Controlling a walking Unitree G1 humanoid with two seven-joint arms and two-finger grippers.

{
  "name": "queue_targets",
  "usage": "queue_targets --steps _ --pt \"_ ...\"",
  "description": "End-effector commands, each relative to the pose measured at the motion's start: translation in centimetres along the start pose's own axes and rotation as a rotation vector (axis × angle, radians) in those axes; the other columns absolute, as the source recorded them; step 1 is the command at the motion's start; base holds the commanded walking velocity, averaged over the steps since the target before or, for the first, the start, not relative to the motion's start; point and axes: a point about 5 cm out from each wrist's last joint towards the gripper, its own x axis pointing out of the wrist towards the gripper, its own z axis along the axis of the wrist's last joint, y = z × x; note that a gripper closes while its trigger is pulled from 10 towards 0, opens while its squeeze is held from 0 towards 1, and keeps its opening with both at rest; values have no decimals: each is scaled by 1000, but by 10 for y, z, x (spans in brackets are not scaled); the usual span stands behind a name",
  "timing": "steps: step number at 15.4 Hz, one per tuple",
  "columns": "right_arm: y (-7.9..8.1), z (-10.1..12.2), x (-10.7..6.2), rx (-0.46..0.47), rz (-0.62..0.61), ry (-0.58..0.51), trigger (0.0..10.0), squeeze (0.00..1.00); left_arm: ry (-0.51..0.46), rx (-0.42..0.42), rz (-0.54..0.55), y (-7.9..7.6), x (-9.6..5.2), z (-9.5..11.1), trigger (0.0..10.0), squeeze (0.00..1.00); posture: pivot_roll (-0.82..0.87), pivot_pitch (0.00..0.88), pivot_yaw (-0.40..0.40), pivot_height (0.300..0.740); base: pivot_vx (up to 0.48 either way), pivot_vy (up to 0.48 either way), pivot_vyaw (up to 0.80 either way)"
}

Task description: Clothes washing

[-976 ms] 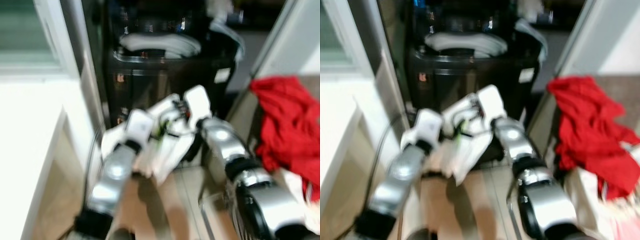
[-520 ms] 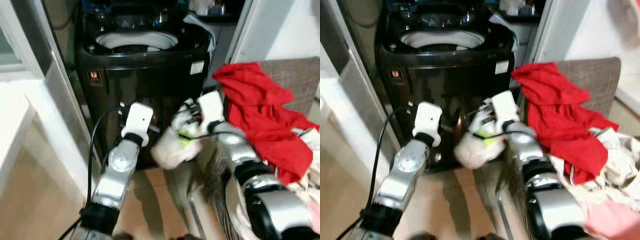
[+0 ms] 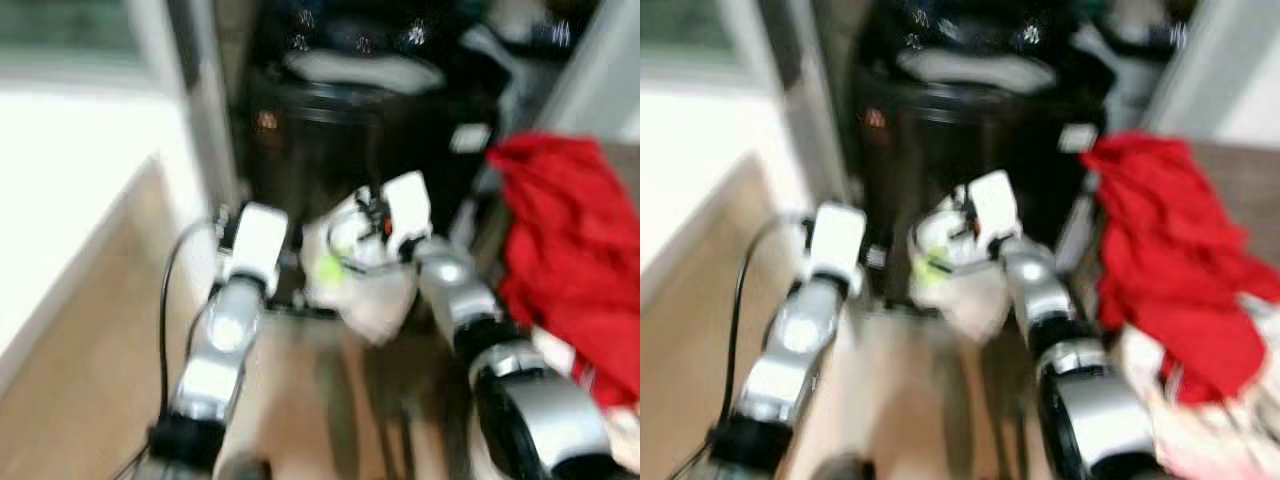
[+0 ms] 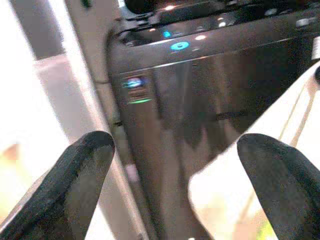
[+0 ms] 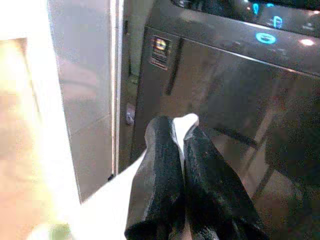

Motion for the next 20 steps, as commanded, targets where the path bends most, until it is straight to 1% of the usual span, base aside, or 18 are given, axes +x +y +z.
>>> queue_targets --steps 1,2,4,5,6,7,8,9,10,11,12,13,14,15,16,17,18,20 --pt "-9 8 0 -44 -49 -22 0 0 -32 9 -11 -1 3 8 10000 0 46 6 -70 740 0 0 0" --pt "-11 7 -3 -83 -93 -35 0 0 -50 -11 -26 0 1 10 10000 0 46 7 -70 740 0 0 0" --pt "-10 6 -5 -96 -105 -48 0 0 -41 21 6 4 2 9 10000 0 42 8 -67 740 0 0 0" --pt "-8 5 -5 -87 -102 -46 0 0 -45 12 1 5 2 9 10000 0 40 9 -63 740 0 0 0" --pt "-6 3 -4 -50 -100 -42 0 0 -45 13 -3 5 2 9 10000 0 40 9 -63 740 0 0 -781" --pt "-5 3 -3 -57 -108 -38 0 0 -41 24 -4 4 3 8 10000 0 36 8 -59 740 0 0 -781" --pt "-8 0 -4 -35 -146 -22 0 0 -22 26 5 5 4 6 10000 0 36 8 -59 740 0 0 -775" --pt "-19 -11 -11 46 -218 19 0 0 -8 31 4 7 2 1 10000 0 37 4 -59 740 0 0 0" --pt "-24 -15 -14 79 -245 30 0 0 0 29 5 9 1 -1 10000 0 37 4 -59 740 0 0 0" --pt "-32 -26 -27 89 -289 40 0 0 36 9 18 16 -7 -13 10000 0 42 4 -58 740 0 0 0" --pt "-34 -48 -48 74 -285 80 0 0 102 -34 53 24 -20 -30 10000 0 44 5 -57 740 0 0 0" --pt "-32 -58 -56 61 -270 107 0 0 121 -50 78 26 -23 -34 10000 0 45 6 -61 740 0 0 0" --pt "-31 -63 -58 61 -267 123 0 0 126 -58 91 26 -24 -35 10000 0 45 6 -61 740 0 0 0" --pt "-22 -66 -57 92 -214 128 0 0 120 -77 127 22 -25 -34 10000 0 44 4 -60 740 0 0 0" --pt "-16 -62 -53 110 -171 101 0 0 90 -83 127 19 -25 -29 10000 0 44 4 -60 740 0 0 0" --pt "-15 -59 -51 104 -164 89 0 0 70 -77 122 18 -25 -26 10000 0 46 0 -60 740 0 0 0" --pt "-18 -46 -45 84 -166 48 0 0 26 -34 117 18 -22 -18 10000 0 48 0 -60 740 480 0 0" --pt "-25 -27 -37 73 -173 -12 0 0 -39 1 137 23 -17 -4 10000 0 53 0 -61 740 480 0 0"
